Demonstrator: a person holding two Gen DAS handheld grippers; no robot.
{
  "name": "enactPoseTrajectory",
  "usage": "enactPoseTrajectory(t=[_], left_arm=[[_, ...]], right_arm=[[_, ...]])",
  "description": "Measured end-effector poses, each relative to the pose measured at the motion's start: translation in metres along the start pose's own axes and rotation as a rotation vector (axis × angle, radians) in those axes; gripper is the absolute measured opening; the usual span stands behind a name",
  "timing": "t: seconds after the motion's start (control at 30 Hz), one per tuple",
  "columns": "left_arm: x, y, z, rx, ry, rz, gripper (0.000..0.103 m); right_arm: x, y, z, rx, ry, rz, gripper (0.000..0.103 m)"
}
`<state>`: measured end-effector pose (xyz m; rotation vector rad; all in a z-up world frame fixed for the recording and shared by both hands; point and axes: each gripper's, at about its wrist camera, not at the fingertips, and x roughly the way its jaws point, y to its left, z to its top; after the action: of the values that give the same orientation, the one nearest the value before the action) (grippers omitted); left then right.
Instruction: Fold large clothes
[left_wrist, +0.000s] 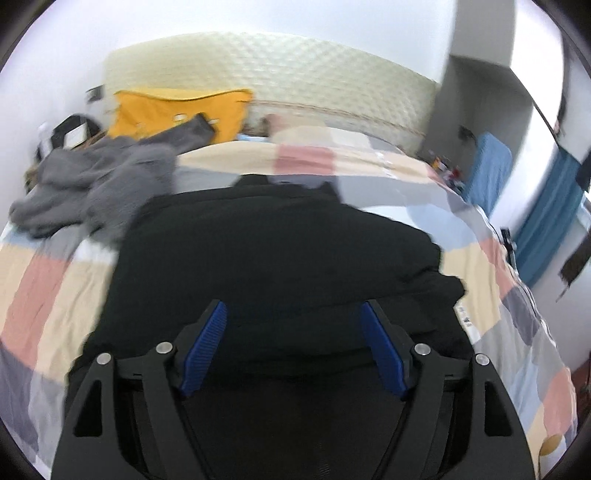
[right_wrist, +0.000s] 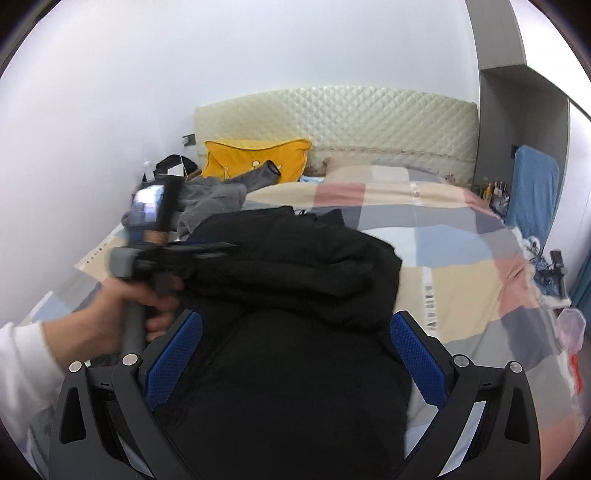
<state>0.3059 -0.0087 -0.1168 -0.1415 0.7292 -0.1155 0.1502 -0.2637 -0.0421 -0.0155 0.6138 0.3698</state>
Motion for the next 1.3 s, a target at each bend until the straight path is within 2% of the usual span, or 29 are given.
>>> enactPoseTrajectory(t=[0.17,0.23,0.3,0.43,0.5,0.57,0.67,0.77,0.93,1.03,1.13,1.17,1.2,1.3], left_arm=[[-0.013,0.057,-0.019,-0.015,-0.023,0.104,0.076],[-0.014,0.079,-0.030,-0.071,-0.027,0.096,0.077],[-0.008,0.095,-0.043,-0.096,-0.022,0.130,0.078],[0.015,0.110,-0.050,-0.109,0.049,0.161,0.078],[0.031,0.106,-0.051,-0.052,0.093,0.204,0.078],[0.041,0.104,-0.051,0.017,0.103,0.243,0.078],[0.054,0.107,-0.055,0.061,0.133,0.295,0.079],[0.063,0.114,-0.058,0.069,0.166,0.352,0.080],[0.075,0.129,-0.057,0.053,0.215,0.442,0.081],[0.087,0.132,-0.056,0.102,0.241,0.496,0.081],[0.097,0.134,-0.056,0.124,0.248,0.539,0.081],[0.097,0.138,-0.055,0.108,0.233,0.544,0.081],[0.096,0.143,-0.052,0.080,0.215,0.544,0.081],[0.087,0.160,-0.043,-0.030,0.166,0.533,0.082]], right_arm=[[0.047,-0.010,-0.003,0.158,0.018,0.065,0.103],[0.066,-0.013,-0.002,0.168,0.010,0.067,0.103],[0.085,-0.019,0.000,0.179,0.005,0.061,0.102],[0.111,-0.032,-0.003,0.215,-0.003,0.069,0.102],[0.124,-0.046,-0.005,0.242,-0.003,0.052,0.102],[0.137,-0.066,-0.008,0.295,-0.009,0.052,0.102],[0.154,-0.095,-0.010,0.394,0.002,0.056,0.099],[0.175,-0.127,-0.012,0.503,0.025,0.058,0.099],[0.206,-0.160,-0.017,0.590,0.048,0.086,0.094],[0.224,-0.168,-0.020,0.625,0.058,0.119,0.087],[0.236,-0.168,-0.012,0.616,0.029,0.135,0.078],[0.240,-0.167,-0.009,0.612,0.030,0.139,0.069],[0.243,-0.165,-0.006,0.607,0.033,0.145,0.054],[0.241,-0.156,0.003,0.572,0.025,0.136,0.033]])
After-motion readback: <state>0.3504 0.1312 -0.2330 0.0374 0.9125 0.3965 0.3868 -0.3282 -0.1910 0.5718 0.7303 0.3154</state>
